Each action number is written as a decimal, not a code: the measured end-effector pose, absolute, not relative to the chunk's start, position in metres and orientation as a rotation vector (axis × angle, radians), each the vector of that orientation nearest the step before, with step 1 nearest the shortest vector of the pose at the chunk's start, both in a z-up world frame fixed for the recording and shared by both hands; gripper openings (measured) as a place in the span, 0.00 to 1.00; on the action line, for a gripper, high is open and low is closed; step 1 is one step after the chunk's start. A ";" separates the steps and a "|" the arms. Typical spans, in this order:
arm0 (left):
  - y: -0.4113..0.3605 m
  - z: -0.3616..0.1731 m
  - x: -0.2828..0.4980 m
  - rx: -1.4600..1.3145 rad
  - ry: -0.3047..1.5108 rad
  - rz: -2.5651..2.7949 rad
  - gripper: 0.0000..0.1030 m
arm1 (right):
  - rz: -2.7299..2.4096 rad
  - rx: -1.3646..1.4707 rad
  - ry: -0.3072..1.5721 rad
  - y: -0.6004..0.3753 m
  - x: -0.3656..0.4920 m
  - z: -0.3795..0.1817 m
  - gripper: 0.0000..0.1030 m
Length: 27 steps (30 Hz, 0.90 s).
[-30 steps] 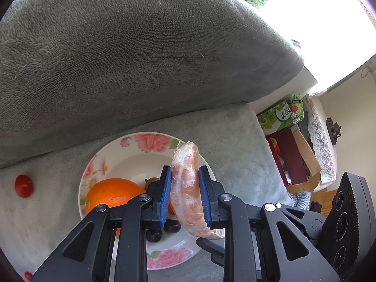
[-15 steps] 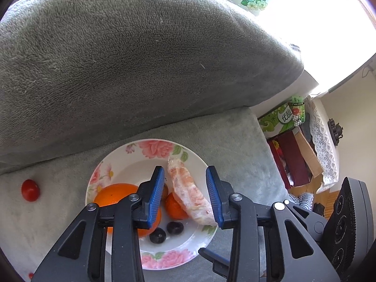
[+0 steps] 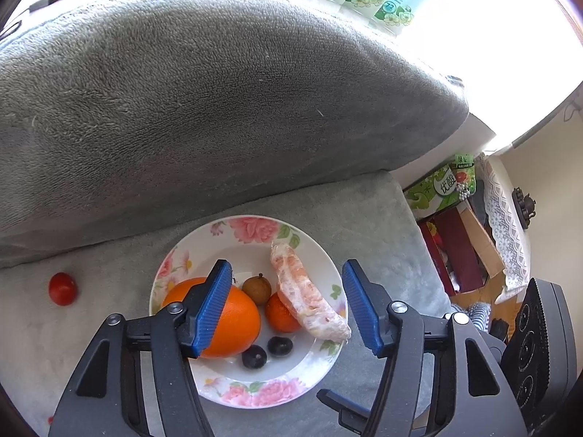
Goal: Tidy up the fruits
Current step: 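Move the left gripper to a mandarin while the right moves to a brown kiwi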
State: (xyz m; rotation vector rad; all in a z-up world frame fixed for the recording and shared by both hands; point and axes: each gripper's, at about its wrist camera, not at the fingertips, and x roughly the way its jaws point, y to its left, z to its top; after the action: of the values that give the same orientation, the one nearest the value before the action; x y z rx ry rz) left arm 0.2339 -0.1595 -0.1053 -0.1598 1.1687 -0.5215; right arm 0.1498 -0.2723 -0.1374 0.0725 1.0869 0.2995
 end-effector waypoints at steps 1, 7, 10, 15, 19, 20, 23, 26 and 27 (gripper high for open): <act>-0.159 -0.105 0.233 -0.162 1.167 -0.522 0.61 | 0.299 0.081 1.085 -0.273 0.150 -0.137 0.70; -0.156 -0.099 0.224 -0.132 1.140 -0.506 0.61 | 0.285 0.102 1.069 -0.273 0.146 -0.131 0.70; -0.153 -0.095 0.218 -0.124 1.122 -0.496 0.61 | 0.277 0.100 1.072 -0.274 0.144 -0.128 0.76; -0.146 -0.088 0.208 -0.098 1.096 -0.479 0.61 | 0.276 0.130 1.057 -0.275 0.141 -0.126 0.82; -0.134 -0.085 0.201 -0.124 1.088 -0.468 0.61 | 0.274 0.147 1.057 -0.275 0.140 -0.126 0.82; -0.131 -0.084 0.199 -0.129 1.084 -0.464 0.61 | 0.271 0.145 1.054 -0.275 0.140 -0.126 0.82; -0.120 -0.079 0.192 -0.129 1.067 -0.444 0.61 | 0.268 0.140 1.042 -0.272 0.139 -0.124 0.82; -0.111 -0.076 0.185 -0.127 1.055 -0.424 0.61 | 0.273 0.132 1.027 -0.269 0.135 -0.120 0.82; -0.108 -0.075 0.183 -0.129 1.054 -0.415 0.61 | 0.274 0.128 1.022 -0.267 0.134 -0.118 0.82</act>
State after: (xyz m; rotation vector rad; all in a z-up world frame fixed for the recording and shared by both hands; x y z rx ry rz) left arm 0.1827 -0.1076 -0.0752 -0.1286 1.0538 -0.4147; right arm 0.1337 -0.2670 -0.1180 0.1282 1.0218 0.2741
